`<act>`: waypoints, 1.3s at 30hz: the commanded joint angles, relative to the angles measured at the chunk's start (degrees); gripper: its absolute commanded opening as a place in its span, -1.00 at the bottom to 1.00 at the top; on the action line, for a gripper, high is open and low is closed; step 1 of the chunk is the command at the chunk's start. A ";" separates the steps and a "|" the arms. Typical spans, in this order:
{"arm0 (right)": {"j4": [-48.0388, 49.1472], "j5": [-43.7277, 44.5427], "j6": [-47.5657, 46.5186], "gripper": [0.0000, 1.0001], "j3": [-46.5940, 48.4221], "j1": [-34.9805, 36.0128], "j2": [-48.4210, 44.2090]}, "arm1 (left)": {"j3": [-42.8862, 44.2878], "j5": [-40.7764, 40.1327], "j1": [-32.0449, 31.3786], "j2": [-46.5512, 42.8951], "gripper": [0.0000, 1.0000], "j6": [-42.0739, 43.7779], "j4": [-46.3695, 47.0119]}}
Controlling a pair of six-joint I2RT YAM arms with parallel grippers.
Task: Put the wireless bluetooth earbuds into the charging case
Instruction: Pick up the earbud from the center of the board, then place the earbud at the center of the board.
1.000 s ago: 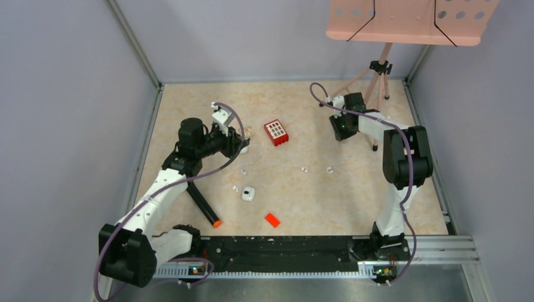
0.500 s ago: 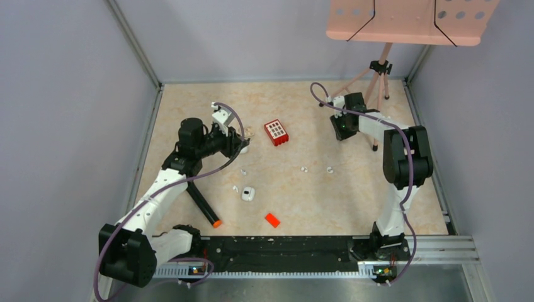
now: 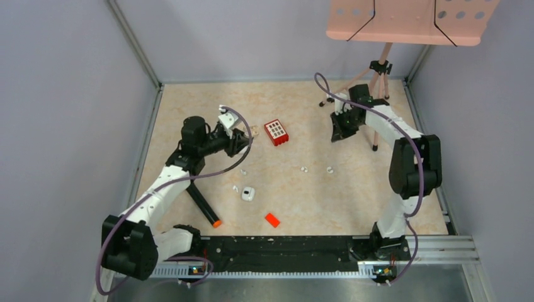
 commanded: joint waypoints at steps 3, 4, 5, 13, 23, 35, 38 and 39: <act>-19.60 -14.92 3.32 -1.00 11.10 6.77 -7.20 | -0.57 8.33 -1.31 3.82 -1.00 17.86 7.59; -21.88 -16.55 3.69 -1.00 11.89 8.07 -7.16 | -0.45 9.84 -1.45 4.40 -1.00 20.02 7.95; -22.87 -17.62 4.23 -1.00 12.39 9.55 -7.32 | -0.19 11.50 -1.64 4.88 -1.00 22.32 8.05; -27.40 -21.54 7.78 -1.00 18.12 18.80 -6.48 | 1.42 15.72 -5.38 8.56 -1.00 30.81 8.30; -29.94 -23.30 13.75 -1.00 24.61 19.80 -1.09 | -1.92 13.44 -10.95 10.44 -1.00 32.67 14.70; -30.74 -22.74 15.93 -1.00 25.64 20.34 0.01 | -1.29 10.44 -13.95 11.91 -1.00 34.14 14.51; -31.10 -22.50 15.66 -1.00 25.64 20.37 -0.06 | -0.93 9.15 -14.04 12.42 -1.00 33.70 14.60; -31.08 -22.41 15.63 -1.00 25.61 20.30 -0.11 | -0.92 8.80 -14.09 12.58 -1.00 33.81 14.81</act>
